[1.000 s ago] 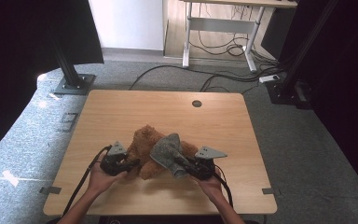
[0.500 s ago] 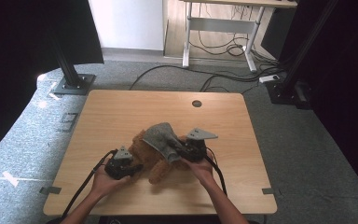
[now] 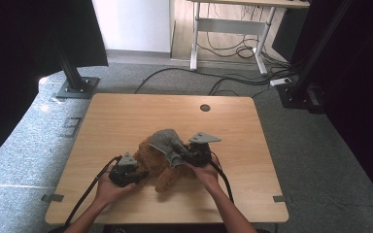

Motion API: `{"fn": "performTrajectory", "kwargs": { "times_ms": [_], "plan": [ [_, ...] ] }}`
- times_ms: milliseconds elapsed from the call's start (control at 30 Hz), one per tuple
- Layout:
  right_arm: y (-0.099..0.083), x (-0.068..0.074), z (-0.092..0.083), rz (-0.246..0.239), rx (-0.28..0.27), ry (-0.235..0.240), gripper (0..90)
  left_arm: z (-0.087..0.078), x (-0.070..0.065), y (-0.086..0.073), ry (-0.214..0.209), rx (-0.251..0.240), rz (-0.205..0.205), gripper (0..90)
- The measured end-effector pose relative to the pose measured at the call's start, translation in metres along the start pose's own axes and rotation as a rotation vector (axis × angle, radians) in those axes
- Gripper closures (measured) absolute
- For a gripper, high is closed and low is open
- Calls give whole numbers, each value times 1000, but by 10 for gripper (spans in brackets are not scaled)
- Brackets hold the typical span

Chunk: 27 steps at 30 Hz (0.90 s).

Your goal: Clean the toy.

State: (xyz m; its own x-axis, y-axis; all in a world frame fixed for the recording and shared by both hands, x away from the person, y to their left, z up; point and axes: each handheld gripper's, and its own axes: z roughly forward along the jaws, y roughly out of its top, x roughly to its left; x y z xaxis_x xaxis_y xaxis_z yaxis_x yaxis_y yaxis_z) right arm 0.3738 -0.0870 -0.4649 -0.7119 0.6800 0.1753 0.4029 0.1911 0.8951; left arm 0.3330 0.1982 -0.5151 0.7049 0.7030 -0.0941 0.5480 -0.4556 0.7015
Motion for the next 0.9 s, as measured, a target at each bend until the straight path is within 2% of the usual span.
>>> {"fn": "performTrajectory", "kwargs": {
  "times_ms": [200, 600, 733, 867, 900],
  "plan": [
    [-17, -15, -23, 57, -27, -1, 804, 0, -2, -1, -7, 6, 4, 658],
    [-32, -31, -55, 100, -67, -42, 803, -1, -3, -3, -13, 10, 10, 653],
    [-38, -40, -70, 139, -77, -64, 803, -1, -5, -3, -9, 15, 11, 653],
    [-42, -46, -79, 156, -81, -89, 803, -1, -5, -3, -9, 16, 8, 653],
    [-45, -53, -85, 174, -83, -110, 804, -1, -5, -3, -8, 16, 8, 653]
  ]
}}
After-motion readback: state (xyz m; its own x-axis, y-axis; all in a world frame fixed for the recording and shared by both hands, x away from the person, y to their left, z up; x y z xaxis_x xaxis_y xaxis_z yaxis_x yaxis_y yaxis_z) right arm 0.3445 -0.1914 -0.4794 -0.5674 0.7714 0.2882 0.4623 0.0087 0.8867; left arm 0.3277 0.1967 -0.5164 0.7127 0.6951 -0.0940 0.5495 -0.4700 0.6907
